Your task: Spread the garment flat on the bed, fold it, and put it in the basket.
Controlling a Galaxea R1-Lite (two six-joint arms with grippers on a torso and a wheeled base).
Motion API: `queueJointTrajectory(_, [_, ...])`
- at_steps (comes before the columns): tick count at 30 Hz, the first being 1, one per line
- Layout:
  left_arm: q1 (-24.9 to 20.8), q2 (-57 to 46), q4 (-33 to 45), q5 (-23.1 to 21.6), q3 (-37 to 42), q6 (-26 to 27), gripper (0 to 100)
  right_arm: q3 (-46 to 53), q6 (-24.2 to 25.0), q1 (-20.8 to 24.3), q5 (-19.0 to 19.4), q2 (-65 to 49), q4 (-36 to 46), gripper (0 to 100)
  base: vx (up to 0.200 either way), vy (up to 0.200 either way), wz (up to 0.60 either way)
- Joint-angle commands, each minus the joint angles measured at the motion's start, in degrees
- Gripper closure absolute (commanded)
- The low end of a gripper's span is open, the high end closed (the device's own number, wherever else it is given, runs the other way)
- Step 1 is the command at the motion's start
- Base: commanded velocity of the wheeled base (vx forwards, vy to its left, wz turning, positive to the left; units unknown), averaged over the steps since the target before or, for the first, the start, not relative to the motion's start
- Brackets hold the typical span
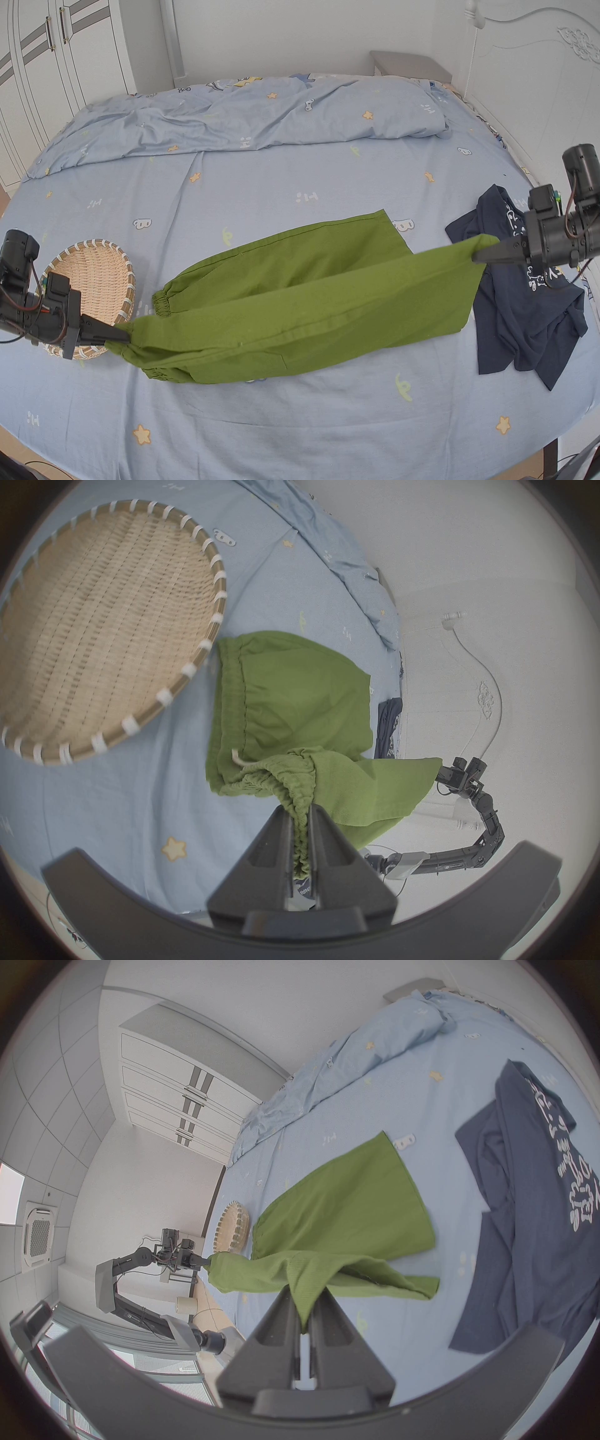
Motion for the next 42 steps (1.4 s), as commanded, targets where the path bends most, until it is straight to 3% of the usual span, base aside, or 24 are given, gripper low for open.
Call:
queueJointTrajectory(1, [-1.23, 8.75, 0.23, 0.06, -9.47, -2.96, 100, -11.77, 0.29, 0.5, -0.28, 11.34, 2.54, 100, 0.0, 0.0, 0.0])
queueJointTrajectory(21, [-0.35, 17.8, -0.38, 0.06, -18.17, -3.58, 100, -36.64, 1.52, 0.41, -0.54, 26.46, 4.03, 100, 0.0, 0.0, 0.0])
queueJointTrajectory(27, [-0.62, 19.73, -0.47, 0.06, -19.49, -3.58, 100, -43.32, 1.88, 0.24, -0.63, 30.42, 7.9, 100, 0.0, 0.0, 0.0])
queueJointTrajectory(42, [-0.62, 23.34, -0.56, 0.06, -21.95, -3.4, 100, -44.53, 1.61, 0.5, -0.45, 36.92, 7.02, 100, 0.0, 0.0, 0.0])
